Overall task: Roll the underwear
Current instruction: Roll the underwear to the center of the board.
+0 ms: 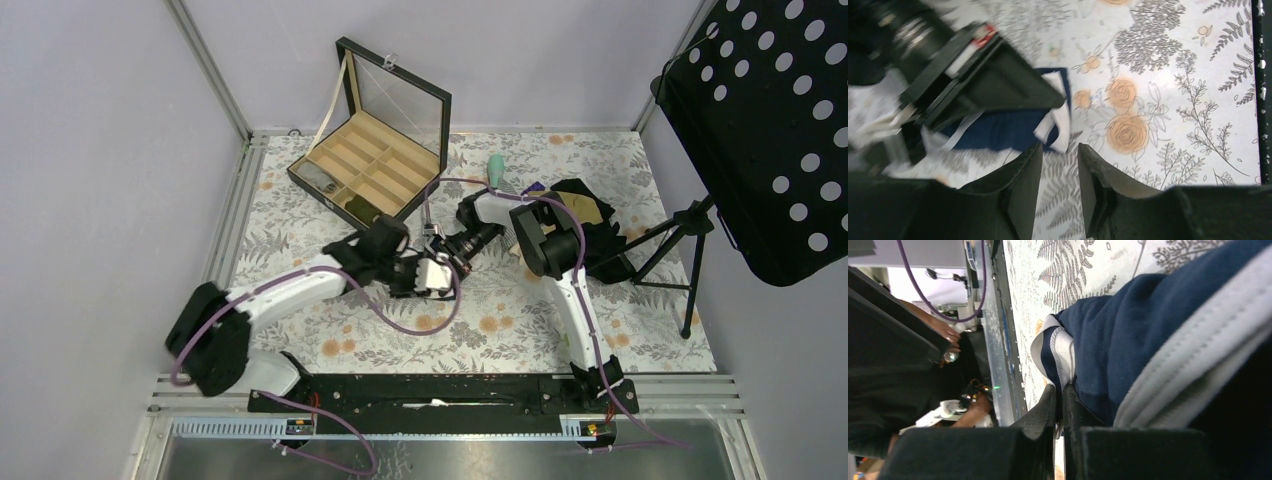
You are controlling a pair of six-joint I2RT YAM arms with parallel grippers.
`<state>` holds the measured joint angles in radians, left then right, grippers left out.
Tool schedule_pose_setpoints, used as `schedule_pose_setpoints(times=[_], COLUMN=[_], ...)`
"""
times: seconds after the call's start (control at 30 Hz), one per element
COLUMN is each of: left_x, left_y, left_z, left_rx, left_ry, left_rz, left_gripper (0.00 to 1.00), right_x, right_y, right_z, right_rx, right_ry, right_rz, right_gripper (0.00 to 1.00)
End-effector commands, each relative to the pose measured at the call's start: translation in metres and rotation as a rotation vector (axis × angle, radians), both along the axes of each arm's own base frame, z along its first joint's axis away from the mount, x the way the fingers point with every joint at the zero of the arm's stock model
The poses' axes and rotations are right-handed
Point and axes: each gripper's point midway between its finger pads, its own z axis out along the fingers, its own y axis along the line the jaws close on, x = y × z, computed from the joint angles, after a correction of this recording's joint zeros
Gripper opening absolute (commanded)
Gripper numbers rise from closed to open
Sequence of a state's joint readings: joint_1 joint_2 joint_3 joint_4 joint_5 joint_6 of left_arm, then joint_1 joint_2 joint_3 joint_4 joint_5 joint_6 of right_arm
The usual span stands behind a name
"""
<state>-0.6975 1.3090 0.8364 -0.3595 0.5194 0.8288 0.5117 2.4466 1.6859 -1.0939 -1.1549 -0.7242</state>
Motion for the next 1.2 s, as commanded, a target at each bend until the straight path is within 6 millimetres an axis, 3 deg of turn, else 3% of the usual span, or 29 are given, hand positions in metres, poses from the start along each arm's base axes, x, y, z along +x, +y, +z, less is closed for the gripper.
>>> schedule_pose_setpoints(times=[0.0,0.13,0.63,0.8,0.9,1.07,1.17], left_x=[0.001,0.009,0.017,0.022,0.021,0.011,-0.001], left_y=[-0.032,-0.033,-0.041,-0.041,-0.041,-0.041,-0.04], left_z=[-0.011,-0.038,-0.076,-0.087,-0.089,-0.092,-0.092], left_rx=[0.043,0.103,0.136,0.158,0.165,0.165,0.157], left_ry=[-0.025,-0.017,-0.086,-0.108,-0.1,-0.04,0.005], left_rz=[-0.154,-0.147,-0.125,-0.115,-0.118,-0.13,-0.157], left_gripper=[0.38,0.4,0.41,0.34,0.22,0.0,0.0], right_x=[0.002,0.004,0.0,-0.001,-0.002,0.001,0.008], right_y=[-0.007,-0.006,-0.005,-0.006,-0.006,-0.007,-0.009], right_z=[-0.022,-0.029,-0.035,-0.033,-0.033,-0.025,-0.008], right_rx=[-0.074,-0.066,-0.066,-0.064,-0.067,-0.069,-0.057], right_ry=[0.046,0.063,0.1,0.105,0.108,0.066,-0.02], right_rz=[-0.018,-0.042,-0.057,-0.058,-0.059,-0.047,-0.027], right_gripper=[0.03,0.03,0.03,0.03,0.04,0.16,0.3])
